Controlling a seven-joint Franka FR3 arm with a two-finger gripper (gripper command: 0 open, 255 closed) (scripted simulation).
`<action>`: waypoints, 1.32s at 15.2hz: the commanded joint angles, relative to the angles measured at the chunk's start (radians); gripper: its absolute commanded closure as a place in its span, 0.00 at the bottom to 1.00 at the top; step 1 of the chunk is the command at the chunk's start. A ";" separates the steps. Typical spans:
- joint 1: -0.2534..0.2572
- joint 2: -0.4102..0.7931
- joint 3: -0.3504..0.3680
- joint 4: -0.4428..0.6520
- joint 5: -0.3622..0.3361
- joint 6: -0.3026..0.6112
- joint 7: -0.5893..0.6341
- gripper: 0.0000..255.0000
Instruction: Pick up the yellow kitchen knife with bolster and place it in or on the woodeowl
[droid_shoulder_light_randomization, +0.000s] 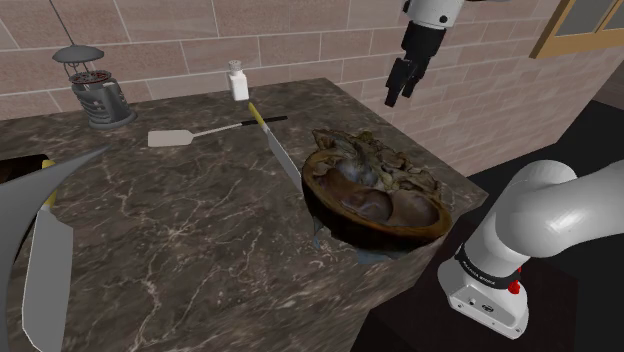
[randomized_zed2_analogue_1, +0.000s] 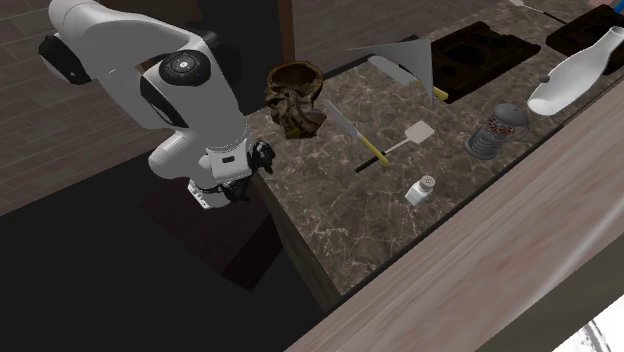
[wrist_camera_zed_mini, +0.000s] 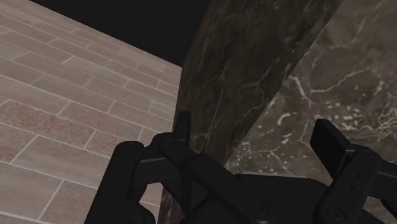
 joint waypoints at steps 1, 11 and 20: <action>0.000 0.000 0.000 0.000 0.000 0.000 0.000 0.00; 0.029 0.160 0.244 0.157 0.122 -0.045 0.384 0.00; 0.030 0.432 0.439 0.426 0.148 -0.078 0.736 0.00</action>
